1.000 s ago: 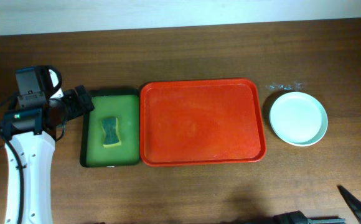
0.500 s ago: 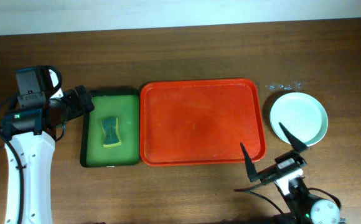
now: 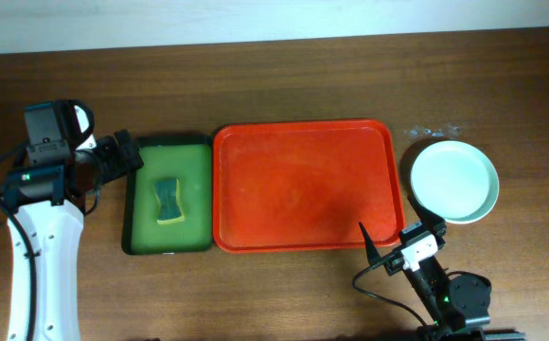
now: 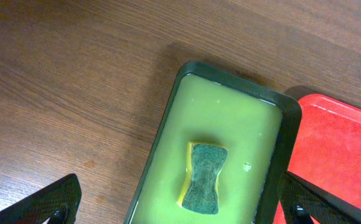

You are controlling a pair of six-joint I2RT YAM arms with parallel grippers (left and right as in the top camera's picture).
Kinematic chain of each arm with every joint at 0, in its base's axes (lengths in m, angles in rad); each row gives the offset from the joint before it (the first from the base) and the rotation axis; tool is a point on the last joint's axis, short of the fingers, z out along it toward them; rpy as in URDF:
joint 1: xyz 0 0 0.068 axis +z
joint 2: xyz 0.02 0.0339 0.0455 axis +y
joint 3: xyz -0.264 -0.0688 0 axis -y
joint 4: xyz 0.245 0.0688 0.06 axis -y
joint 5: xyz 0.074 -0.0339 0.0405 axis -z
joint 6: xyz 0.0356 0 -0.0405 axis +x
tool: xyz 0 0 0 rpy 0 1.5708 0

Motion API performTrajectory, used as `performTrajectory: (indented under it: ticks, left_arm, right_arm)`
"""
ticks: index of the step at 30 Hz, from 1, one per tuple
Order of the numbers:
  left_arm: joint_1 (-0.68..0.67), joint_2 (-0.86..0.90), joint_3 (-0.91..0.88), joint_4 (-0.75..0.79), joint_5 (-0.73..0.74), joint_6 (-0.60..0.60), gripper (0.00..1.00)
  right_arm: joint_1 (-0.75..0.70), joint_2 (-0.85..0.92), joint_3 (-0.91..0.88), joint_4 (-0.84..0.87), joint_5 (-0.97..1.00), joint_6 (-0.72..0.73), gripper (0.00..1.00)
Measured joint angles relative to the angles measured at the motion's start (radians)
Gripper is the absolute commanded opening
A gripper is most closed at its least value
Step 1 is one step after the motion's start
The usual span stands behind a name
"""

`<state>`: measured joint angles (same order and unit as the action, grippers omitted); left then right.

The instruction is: Clean dirty plates on tray and stack at the side

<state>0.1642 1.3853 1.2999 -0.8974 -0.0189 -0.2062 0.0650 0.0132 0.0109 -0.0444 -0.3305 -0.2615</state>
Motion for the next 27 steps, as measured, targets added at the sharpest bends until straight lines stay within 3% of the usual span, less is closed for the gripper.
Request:
performTrajectory:
  ticks: [23, 27]
  left_arm:
    - [-0.001, 0.000, 0.000, 0.000, 0.000, 0.000, 0.99]
    - [-0.001, -0.080, 0.000, -0.001, -0.005, 0.000, 0.99]
  right_arm:
    - [0.000, 0.000, 0.000, -0.001, 0.000, 0.000, 0.98]
    - [0.000, 0.000, 0.000, -0.001, 0.000, 0.000, 0.98]
